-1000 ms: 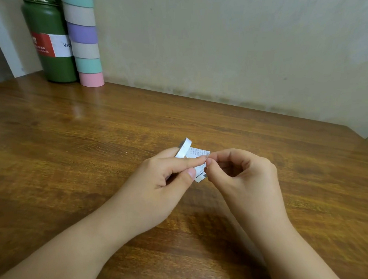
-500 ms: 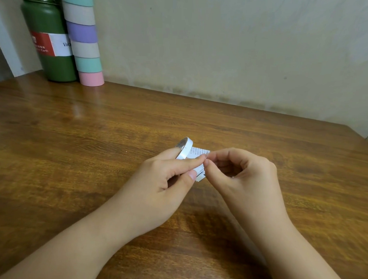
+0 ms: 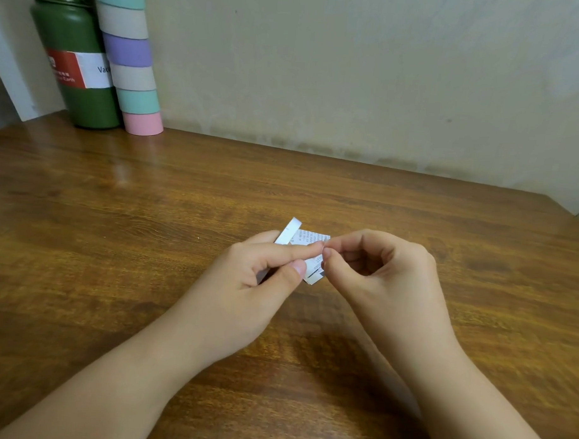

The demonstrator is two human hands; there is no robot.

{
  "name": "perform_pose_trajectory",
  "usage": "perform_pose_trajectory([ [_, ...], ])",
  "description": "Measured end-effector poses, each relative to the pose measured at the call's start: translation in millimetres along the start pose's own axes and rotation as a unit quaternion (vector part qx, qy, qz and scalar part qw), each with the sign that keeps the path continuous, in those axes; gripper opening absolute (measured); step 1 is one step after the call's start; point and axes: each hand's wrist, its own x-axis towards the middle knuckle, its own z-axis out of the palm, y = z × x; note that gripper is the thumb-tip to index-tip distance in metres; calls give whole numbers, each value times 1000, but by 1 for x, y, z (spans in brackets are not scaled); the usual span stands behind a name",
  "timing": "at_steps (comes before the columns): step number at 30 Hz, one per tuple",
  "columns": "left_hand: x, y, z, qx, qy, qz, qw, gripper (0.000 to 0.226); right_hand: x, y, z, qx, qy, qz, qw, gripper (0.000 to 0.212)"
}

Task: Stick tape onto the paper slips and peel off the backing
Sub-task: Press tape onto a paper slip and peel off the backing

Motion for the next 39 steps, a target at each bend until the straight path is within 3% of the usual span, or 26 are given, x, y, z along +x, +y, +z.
perform_pose_trajectory([
  [11,1,4,-1,-79,-15,-22,996,25,-1,1,1,8,10,-39,999,10],
  [18,0,9,0,-92,-18,-50,994,31,-1,5,3,-174,78,-174,966,9],
  [23,0,9,0,-85,-10,-54,995,31,-1,9,3,-229,92,-225,943,12],
  [29,1,5,-2,-88,-3,-65,994,24,0,9,2,-207,89,-227,947,6],
  [39,2,3,-5,-164,-7,-87,983,30,0,7,1,-119,68,-193,971,6],
])
